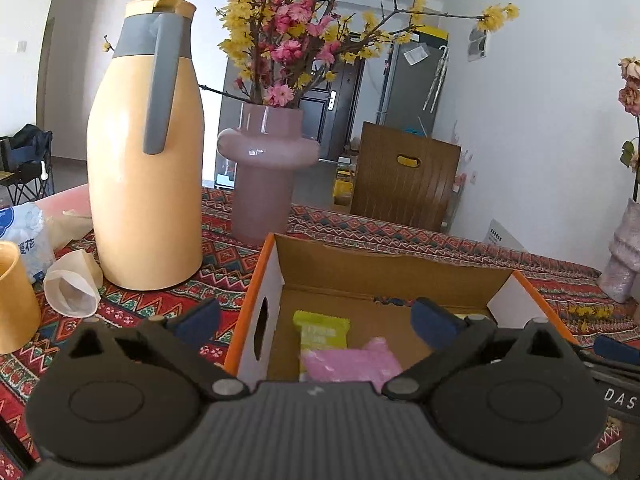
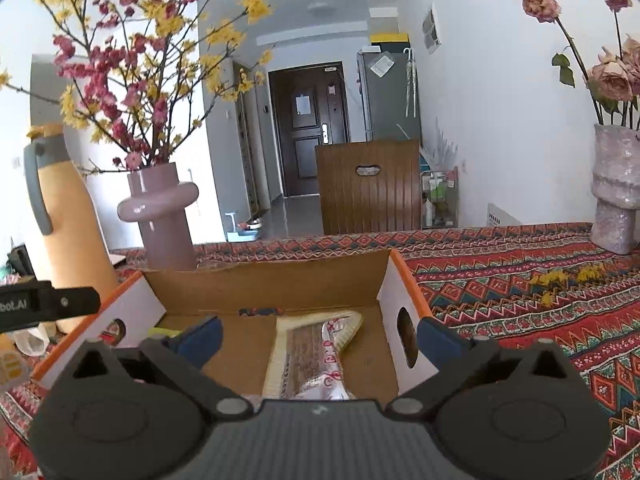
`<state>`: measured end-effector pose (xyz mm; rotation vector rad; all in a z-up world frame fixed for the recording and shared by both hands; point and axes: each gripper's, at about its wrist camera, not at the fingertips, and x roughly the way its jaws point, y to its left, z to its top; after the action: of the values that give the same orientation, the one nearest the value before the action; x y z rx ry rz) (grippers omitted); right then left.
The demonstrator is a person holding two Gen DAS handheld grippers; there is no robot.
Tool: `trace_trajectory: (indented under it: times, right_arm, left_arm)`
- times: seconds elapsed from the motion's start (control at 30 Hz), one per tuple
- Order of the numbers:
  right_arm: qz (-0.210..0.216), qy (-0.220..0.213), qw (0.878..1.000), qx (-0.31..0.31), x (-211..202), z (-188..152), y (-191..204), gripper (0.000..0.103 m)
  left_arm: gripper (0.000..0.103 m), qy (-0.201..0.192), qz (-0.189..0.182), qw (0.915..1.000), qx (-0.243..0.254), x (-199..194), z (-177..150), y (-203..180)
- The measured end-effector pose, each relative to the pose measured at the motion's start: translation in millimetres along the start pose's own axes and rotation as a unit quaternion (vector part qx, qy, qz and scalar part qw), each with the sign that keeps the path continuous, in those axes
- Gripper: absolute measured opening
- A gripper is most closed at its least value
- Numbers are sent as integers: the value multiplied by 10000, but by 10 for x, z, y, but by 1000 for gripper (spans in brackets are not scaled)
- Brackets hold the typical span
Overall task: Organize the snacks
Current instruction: 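Carry both packets into the box and open both grippers, then move both tools back over the remaining snack pile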
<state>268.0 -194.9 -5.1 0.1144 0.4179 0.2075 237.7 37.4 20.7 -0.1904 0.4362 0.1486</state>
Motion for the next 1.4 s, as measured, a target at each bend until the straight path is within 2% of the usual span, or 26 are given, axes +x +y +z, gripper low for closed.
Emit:
trace_trajectory:
  times: [0.4,0.57,0.67,0.83,1.07,1.27,1.4]
  right_arm:
    - [-130,-102,9999,28,-7,-7,-16,103]
    - [-80,-310,9995,-13,-185,12,3,103]
    - [-20,-456,9989,-50,-379,18,25,103]
    - [88,-592,9981,-173,-771,-40,18,103]
    - [75,-440,9984,-353,-1229,-308,-94,103]
    - [-42,-18,9998,-195,-1329,-640,-204,103]
    - [-74,182,9998,39,-1325,-862,-304,103]
  left_arm:
    - [103,-28,74,10000,-24,-45,-1,22]
    - [103,-285,13,9996,-86,-373,68,29]
    - [103,-451,-155,9988,-118,-646,80,67]
    - [103,-607,-207,9979,24,-1016,-1,159]
    - [103,-299,13,9991,302,-1176,-336,368]
    - [103,168,228,9990,346,-1092,-713,604]
    - [103,141,304,9986,418,-1043,-864,659]
